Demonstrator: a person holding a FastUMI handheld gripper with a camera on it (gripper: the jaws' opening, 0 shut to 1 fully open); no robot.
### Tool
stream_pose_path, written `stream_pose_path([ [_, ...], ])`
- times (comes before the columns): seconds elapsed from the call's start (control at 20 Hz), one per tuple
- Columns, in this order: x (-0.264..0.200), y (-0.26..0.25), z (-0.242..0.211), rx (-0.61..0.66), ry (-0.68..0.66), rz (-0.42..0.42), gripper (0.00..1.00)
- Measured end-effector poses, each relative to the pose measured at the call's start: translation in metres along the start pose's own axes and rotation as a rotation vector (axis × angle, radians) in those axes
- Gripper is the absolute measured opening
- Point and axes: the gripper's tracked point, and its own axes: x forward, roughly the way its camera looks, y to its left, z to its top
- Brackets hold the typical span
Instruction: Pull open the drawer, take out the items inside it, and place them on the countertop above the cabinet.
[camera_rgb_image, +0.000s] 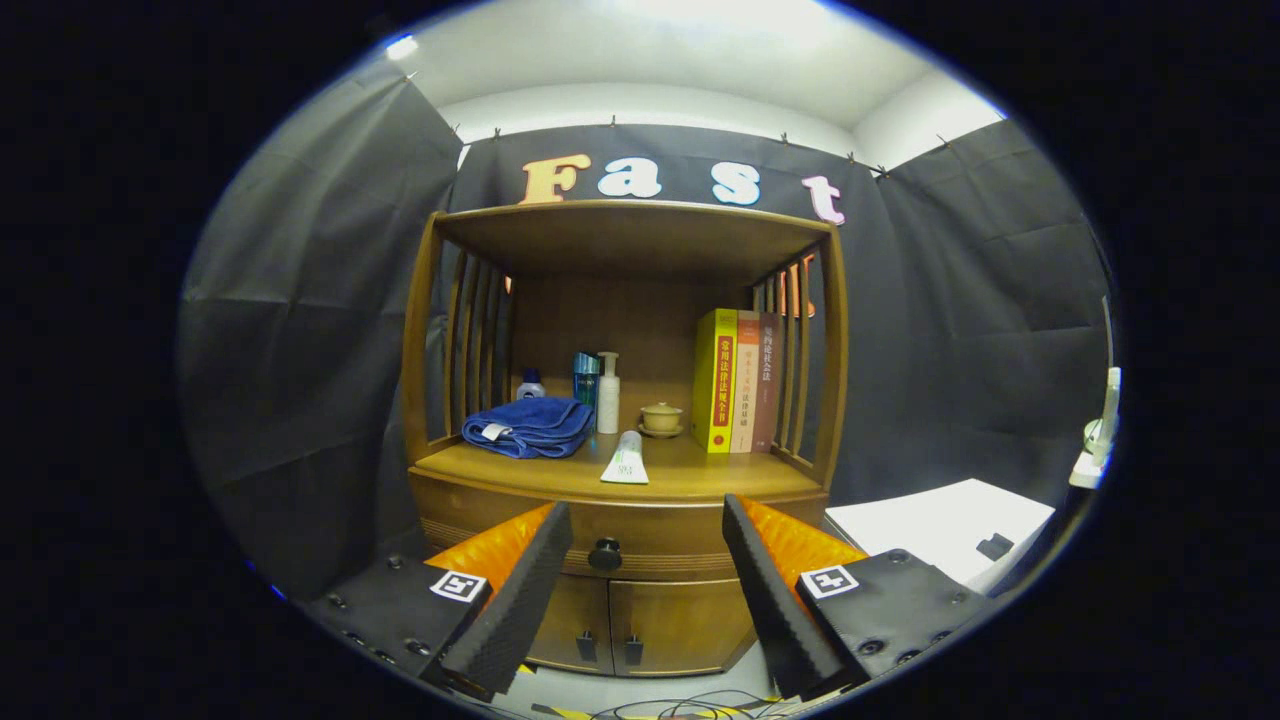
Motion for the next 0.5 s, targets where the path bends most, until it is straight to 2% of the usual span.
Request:
stream_pose_path([
  [0.3, -0.005, -0.024, 0.007, 0.049, -0.08, -0.046, 0.99],
  [0.5, -0.003, -0.019, -0.001, 0.06, -0.068, -0.035, 0.99],
])
